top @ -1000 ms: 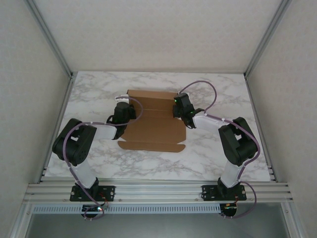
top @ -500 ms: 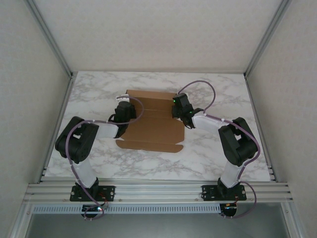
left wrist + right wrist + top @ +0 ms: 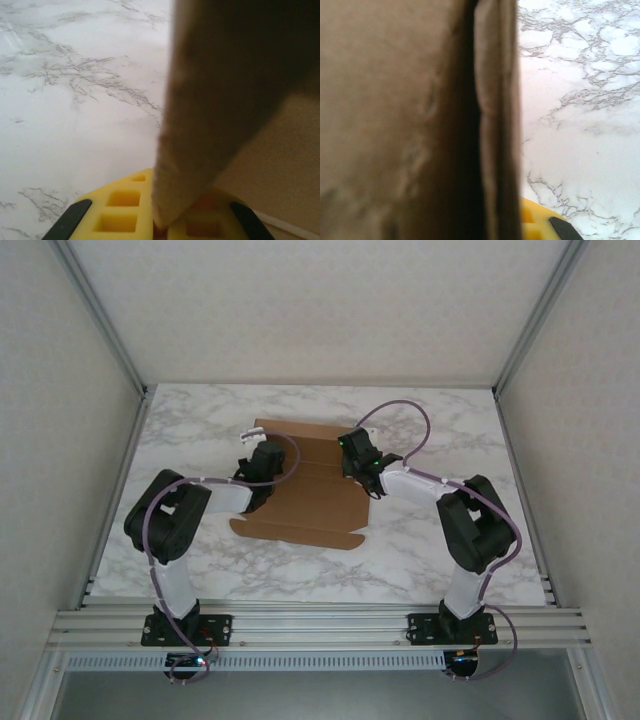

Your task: Fold the paper box

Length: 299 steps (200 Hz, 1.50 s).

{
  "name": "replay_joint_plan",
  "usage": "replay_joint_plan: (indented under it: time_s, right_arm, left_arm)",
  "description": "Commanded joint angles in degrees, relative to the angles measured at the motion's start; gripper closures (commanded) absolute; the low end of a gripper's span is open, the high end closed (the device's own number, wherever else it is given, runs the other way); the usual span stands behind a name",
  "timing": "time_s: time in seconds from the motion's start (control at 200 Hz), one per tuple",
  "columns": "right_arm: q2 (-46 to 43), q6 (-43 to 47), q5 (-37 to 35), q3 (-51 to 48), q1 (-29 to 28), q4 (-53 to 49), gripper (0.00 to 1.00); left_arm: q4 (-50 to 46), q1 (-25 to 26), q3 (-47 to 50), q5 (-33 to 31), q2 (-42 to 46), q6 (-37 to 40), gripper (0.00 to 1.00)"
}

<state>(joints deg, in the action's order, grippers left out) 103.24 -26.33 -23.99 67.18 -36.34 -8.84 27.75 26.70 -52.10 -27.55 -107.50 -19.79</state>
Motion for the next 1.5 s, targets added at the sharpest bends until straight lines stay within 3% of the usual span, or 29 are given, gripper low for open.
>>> replay_joint_plan:
  time_s: [0.0, 0.195, 0.3, 0.406, 0.536, 0.641, 0.786, 0.976, 1.076, 1.247, 1.492]
  right_arm:
    - [0.78, -4.31, 0.37, 2.33, -2.22, -2.31, 1.0]
    - [1.15, -4.4, -1.26, 2.85, -2.78, -2.85, 1.0]
    - [0.88, -2.2, -2.63, 2.61, -2.54, -2.76, 0.85]
    - [-0.69, 0.34, -2.25, 1.27, -1.58, -1.15, 0.61]
    - [-4.08, 3.92, 1.15, -1.59, 0.0, 3.0, 0.35]
    - [-7.18, 7.1, 5.28, -3.96, 1.25, 6.14, 0.26]
    - [-10.49, 8.76, 10.93, -6.65, 3.4, 9.3, 0.24]
    - [-9.74, 8.74, 14.74, -5.39, 4.36, 8.83, 0.27]
    - [-6.52, 7.3, 17.41, -2.2, 4.97, 7.03, 0.35]
    - [-1.06, 4.72, 22.71, 2.26, 6.36, 7.61, 0.69]
    - [12.86, 2.12, 31.35, 18.46, 7.0, -2.25, 1.0]
  left_arm:
    - [-5.14, 1.27, -1.72, -5.91, -3.09, -6.36, 1.0]
    - [-5.48, 1.77, -1.97, -7.06, -3.76, -8.15, 1.0]
    - [-1.68, 1.61, 0.54, -2.93, -2.58, -5.87, 1.0]
    - [4.1, 1.3, 4.72, 1.81, 0.1, -2.65, 0.82]
    - [5.95, 0.14, 6.2, 6.68, 2.29, -0.8, 0.68]
    - [7.67, -0.33, 7.31, 10.24, 4.24, 1.71, 0.62]
    - [7.67, -0.81, 7.36, 13.14, 5.2, 3.92, 0.59]
    - [7.59, -0.95, 7.49, 14.6, 5.53, 3.59, 0.59]
    - [7.41, -0.95, 8.46, 15.52, 7.54, 2.55, 0.58]
    - [5.13, 0.03, 12.69, 18.53, 16.06, -0.07, 0.57]
    - [0.9, 2.3, 16.19, 15.0, 31.97, -2.64, 0.65]
